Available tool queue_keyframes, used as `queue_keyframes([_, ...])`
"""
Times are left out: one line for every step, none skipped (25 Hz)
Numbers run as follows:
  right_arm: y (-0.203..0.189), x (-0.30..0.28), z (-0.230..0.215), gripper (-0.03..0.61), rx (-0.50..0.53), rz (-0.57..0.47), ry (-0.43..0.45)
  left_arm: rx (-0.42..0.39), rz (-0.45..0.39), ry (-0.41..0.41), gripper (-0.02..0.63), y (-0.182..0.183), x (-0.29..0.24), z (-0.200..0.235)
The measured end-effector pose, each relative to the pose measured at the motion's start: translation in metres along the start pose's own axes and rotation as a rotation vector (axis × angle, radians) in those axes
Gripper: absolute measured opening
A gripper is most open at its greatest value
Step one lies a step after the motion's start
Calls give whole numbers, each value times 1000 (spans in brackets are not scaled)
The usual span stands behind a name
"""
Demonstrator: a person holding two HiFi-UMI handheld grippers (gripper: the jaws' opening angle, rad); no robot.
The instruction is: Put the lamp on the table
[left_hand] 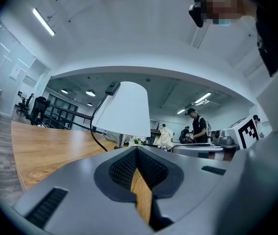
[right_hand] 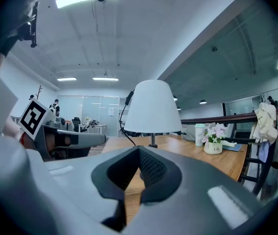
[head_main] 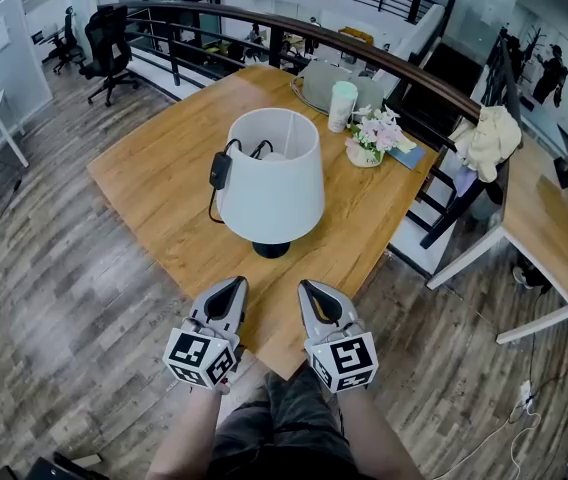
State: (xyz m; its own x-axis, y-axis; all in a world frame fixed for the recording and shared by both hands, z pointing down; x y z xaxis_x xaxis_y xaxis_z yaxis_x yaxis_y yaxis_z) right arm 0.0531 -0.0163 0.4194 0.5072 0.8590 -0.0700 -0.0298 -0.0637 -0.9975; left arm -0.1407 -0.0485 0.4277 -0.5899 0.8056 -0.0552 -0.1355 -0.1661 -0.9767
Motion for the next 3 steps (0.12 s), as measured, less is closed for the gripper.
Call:
queue_keyframes([1, 1, 1, 6, -1, -1, -1, -1, -1, -2, -3, 1, 1, -1])
queue_keyframes([2, 2, 2, 6, -1, -2, -3, -2, -3, -5, -3, 2, 3, -1])
queue_keyframes([3, 2, 4, 6, -1, -3, -4, -3, -4, -7, -3, 3, 4, -2])
Point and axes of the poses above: the fingertips, and each gripper's own axes: x backward along the fingers, z to its left, y out of its top, the point moved 8 cm from there along x, backward along the fingers, and after that the axes turned 5 degrees about y, right-handed, at the moved point
